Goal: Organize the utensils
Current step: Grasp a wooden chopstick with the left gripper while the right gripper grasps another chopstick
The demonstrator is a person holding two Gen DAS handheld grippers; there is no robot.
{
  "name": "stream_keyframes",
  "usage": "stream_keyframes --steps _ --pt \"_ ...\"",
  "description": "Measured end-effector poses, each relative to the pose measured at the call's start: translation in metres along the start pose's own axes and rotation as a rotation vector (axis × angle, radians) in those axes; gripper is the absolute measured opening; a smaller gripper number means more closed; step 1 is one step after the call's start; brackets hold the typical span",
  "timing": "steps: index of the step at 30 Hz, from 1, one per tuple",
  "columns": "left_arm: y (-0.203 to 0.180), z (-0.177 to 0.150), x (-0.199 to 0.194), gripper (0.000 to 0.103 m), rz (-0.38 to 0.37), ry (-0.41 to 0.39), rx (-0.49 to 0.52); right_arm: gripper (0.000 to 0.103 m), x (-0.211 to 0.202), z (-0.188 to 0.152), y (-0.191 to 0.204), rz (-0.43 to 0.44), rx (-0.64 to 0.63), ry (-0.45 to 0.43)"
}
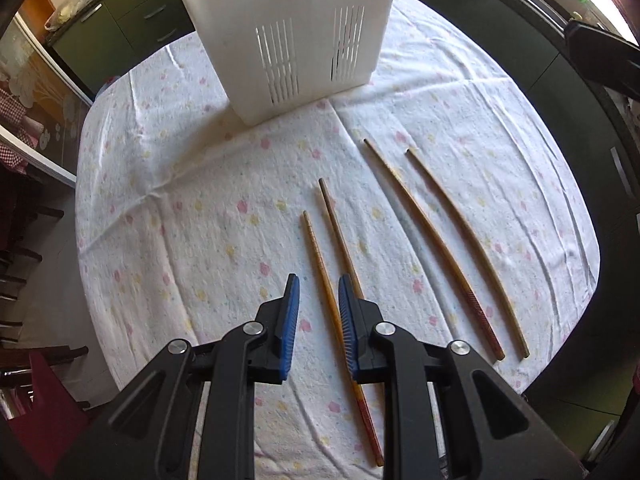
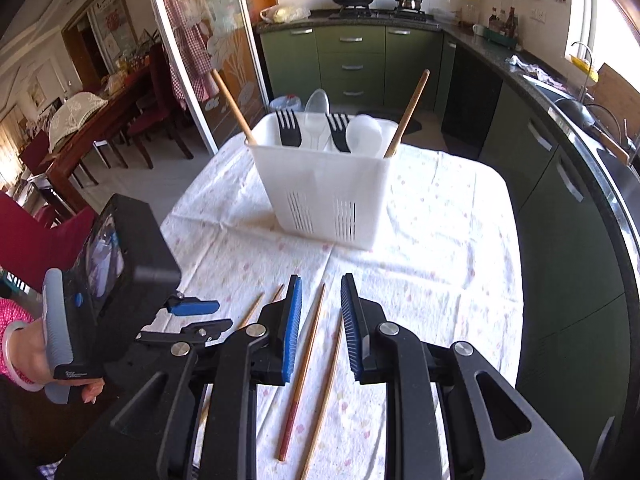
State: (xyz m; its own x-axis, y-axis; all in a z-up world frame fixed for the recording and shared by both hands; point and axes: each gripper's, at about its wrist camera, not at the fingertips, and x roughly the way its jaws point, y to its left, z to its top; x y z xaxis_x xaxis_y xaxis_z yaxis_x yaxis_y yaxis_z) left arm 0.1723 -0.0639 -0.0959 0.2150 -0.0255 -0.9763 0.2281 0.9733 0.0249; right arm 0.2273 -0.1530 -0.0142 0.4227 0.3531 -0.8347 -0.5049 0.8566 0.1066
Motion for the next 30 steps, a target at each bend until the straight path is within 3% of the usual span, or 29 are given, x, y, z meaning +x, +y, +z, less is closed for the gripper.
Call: stream_keyframes --steps 11,16,22,30 --pt "-0.001 0.001 0.037 0.018 -0.030 0.140 -0.081 0.021 0.022 0.001 -0.001 0.002 -0.006 0.088" --pt "-0.006 0.002 0.037 0.007 -0.007 0.146 -0.073 0.021 0.058 0.004 -0.007 -0.012 0.002 0.215" --pt "-0.002 0.002 0.035 0.006 -0.024 0.153 -0.072 0.021 0.114 -0.008 -0.016 -0.008 0.008 0.403" --pt "0.012 0.001 0.008 0.006 -0.014 0.049 -0.039 0.020 0.150 -0.004 -0.003 0.008 0.001 0.457"
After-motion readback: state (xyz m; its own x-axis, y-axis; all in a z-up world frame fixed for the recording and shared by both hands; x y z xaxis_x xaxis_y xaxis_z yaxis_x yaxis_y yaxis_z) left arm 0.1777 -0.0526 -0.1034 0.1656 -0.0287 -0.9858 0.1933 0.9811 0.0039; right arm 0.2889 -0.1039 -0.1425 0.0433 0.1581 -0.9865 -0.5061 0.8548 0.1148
